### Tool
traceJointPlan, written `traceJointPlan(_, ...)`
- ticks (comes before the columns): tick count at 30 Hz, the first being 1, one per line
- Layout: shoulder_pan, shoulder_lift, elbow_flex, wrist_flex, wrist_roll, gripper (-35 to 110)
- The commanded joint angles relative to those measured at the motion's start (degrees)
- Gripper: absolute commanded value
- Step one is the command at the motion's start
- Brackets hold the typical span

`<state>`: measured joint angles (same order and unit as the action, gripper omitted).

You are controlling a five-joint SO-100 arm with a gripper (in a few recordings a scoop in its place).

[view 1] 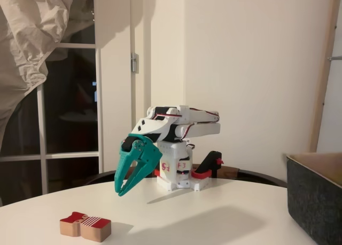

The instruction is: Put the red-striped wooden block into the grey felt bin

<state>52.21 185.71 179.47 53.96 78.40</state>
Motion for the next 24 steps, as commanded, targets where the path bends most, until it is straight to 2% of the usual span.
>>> traceJointPlan(1, 0.18, 1.58, 0.70, 0.26, 0.53, 0)
traceJointPlan(24, 0.88, 1.41, 0.70, 0.26, -1.49, 1)
